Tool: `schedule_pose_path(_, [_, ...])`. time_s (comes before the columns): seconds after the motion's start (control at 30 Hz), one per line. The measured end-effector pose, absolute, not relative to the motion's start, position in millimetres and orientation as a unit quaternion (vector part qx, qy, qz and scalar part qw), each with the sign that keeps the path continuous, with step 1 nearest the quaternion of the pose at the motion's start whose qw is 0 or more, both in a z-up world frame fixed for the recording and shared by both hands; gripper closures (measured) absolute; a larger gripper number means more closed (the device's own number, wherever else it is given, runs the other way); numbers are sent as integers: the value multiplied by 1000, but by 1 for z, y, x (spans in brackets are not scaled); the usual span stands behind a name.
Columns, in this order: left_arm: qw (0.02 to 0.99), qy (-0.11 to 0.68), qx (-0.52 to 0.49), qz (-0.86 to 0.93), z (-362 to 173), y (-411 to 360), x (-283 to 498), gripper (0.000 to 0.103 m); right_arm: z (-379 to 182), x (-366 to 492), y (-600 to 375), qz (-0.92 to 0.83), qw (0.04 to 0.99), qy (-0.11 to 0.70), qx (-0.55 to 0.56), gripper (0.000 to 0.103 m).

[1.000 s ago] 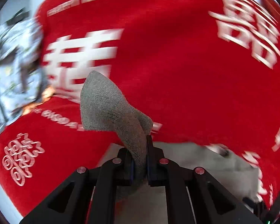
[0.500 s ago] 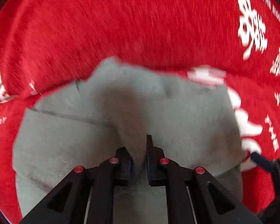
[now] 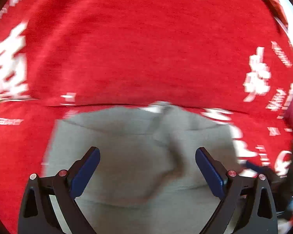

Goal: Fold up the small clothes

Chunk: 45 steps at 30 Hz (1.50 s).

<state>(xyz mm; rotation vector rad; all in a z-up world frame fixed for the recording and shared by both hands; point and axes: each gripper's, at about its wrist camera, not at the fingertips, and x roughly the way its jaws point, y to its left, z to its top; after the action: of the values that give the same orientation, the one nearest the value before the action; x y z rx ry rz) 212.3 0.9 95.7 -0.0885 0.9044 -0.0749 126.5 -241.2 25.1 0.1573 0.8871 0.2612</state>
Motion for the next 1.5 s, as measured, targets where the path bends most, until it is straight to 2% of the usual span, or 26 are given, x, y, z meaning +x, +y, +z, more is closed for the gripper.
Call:
schedule_pose_path(0.1, [889, 453, -53, 38, 70, 45, 209, 5, 34, 134, -213, 137, 894, 422, 62, 0])
schedule_pose_path(0.2, [852, 501, -132, 81, 27, 89, 209, 5, 40, 148, -169, 152, 895, 419, 26, 0])
schedule_pose_path(0.3, [834, 525, -150, 86, -1, 99, 204, 5, 32, 179, -127, 134, 888, 440, -6, 0])
schedule_pose_path(0.37, [851, 503, -124, 84, -4, 87, 200, 1, 16, 203, -103, 129, 870, 474, -32, 1])
schedule_pose_path(0.47, [855, 497, -126, 78, -3, 85, 196, 1, -8, 218, -96, 104, 852, 508, -71, 42])
schedule_pose_path(0.5, [857, 493, -130, 76, -3, 86, 194, 1, -4, 216, -107, 105, 861, 495, -48, 68])
schedule_pose_path(0.53, [859, 489, -133, 75, -2, 86, 194, 1, -1, 214, -124, 95, 862, 497, -20, 79])
schedule_pose_path(0.57, [861, 486, -133, 75, -2, 85, 193, 1, 2, 210, -144, 90, 863, 497, 15, 85])
schedule_pose_path(0.67, [864, 479, -130, 81, -3, 82, 190, 1, 10, 183, -203, 75, 873, 470, 106, 84])
schedule_pose_path(0.73, [865, 477, -130, 84, -3, 80, 186, 1, 5, 166, -235, 83, 861, 471, 173, 66])
schedule_pose_path(0.77, [865, 477, -130, 85, -5, 82, 190, 1, 3, 158, -246, 79, 856, 473, 193, 45])
schedule_pose_path(0.8, [865, 477, -130, 85, -5, 81, 190, 1, 1, 146, -257, 66, 857, 468, 203, 36])
schedule_pose_path(0.9, [865, 477, -130, 84, -7, 84, 192, 1, 6, 128, -271, 65, 866, 447, 213, 32])
schedule_pose_path(0.97, [865, 477, -130, 83, -7, 84, 192, 1, 9, 128, -274, 82, 860, 442, 241, 24])
schedule_pose_path(1.0, [866, 476, -130, 83, -7, 84, 192, 1, 9, 131, -275, 89, 857, 441, 252, 23])
schedule_pose_path(1.17, [867, 474, -130, 84, -8, 85, 193, 1, -1, 155, -281, 102, 826, 447, 329, 23])
schedule_pose_path(1.27, [869, 471, -130, 83, -9, 86, 192, 1, -17, 173, -287, 76, 792, 477, 374, 23])
schedule_pose_path(1.37, [869, 469, -130, 83, -10, 87, 192, 1, -12, 185, -282, 56, 790, 495, 359, 24])
schedule_pose_path(1.43, [870, 469, -132, 81, -10, 88, 192, 1, -9, 192, -269, 44, 798, 520, 303, 42])
schedule_pose_path(1.47, [869, 469, -133, 82, -10, 87, 192, 1, -8, 192, -263, 37, 801, 533, 270, 60])
schedule_pose_path(1.5, [869, 469, -133, 82, -10, 87, 192, 1, -8, 189, -263, 37, 800, 538, 263, 63])
